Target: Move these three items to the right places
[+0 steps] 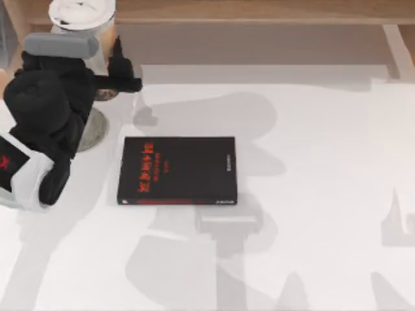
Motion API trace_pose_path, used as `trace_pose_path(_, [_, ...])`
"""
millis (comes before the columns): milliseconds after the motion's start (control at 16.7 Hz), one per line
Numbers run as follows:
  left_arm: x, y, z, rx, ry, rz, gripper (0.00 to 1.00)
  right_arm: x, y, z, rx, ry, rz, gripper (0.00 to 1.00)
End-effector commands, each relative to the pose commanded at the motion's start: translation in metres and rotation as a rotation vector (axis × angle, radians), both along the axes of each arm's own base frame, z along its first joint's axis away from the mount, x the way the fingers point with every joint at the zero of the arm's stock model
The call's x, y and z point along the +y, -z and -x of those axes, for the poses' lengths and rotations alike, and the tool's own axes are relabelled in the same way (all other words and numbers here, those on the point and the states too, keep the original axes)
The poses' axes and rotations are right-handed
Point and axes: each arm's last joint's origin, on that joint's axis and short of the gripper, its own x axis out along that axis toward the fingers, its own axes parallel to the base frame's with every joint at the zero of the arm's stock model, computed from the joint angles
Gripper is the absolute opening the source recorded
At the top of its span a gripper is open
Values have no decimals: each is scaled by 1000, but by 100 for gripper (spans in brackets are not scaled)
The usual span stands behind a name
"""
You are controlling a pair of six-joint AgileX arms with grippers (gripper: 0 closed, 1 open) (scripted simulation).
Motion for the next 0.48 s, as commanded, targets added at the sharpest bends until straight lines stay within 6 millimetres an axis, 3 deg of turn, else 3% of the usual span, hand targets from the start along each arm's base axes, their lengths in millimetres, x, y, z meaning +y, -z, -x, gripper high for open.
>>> trace_pose_path(180, [35, 16, 11, 21, -89, -5, 0, 0, 0, 0, 0, 0, 0, 100])
trace_pose_path(480, [39, 17, 13, 23, -104, -7, 0, 0, 0, 0, 0, 0, 0, 100])
